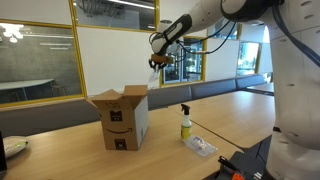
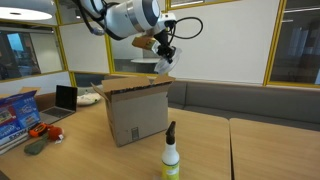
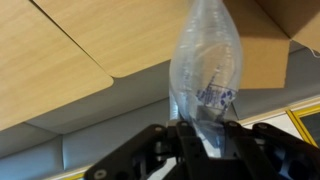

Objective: Pick up the plastics and the bottle from the table and put them in the box

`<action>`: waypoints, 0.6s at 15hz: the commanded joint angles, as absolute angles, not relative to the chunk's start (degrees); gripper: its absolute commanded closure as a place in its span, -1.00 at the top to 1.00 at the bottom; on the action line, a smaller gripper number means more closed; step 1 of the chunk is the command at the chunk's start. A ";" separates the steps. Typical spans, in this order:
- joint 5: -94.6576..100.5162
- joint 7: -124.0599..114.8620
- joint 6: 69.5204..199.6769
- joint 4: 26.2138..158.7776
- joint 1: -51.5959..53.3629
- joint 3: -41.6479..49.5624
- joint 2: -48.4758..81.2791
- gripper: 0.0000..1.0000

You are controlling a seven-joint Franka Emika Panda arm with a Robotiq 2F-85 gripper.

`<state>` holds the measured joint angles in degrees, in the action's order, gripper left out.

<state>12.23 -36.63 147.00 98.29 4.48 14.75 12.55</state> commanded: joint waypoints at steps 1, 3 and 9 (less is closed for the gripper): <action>15.03 -38.02 144.43 93.18 4.33 12.24 11.42 -0.66; 14.41 -37.69 144.55 91.65 4.23 10.64 11.53 -0.67; 4.95 -33.78 147.55 92.19 3.35 4.87 13.30 -0.67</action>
<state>10.10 -36.39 145.68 93.18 4.43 7.51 11.62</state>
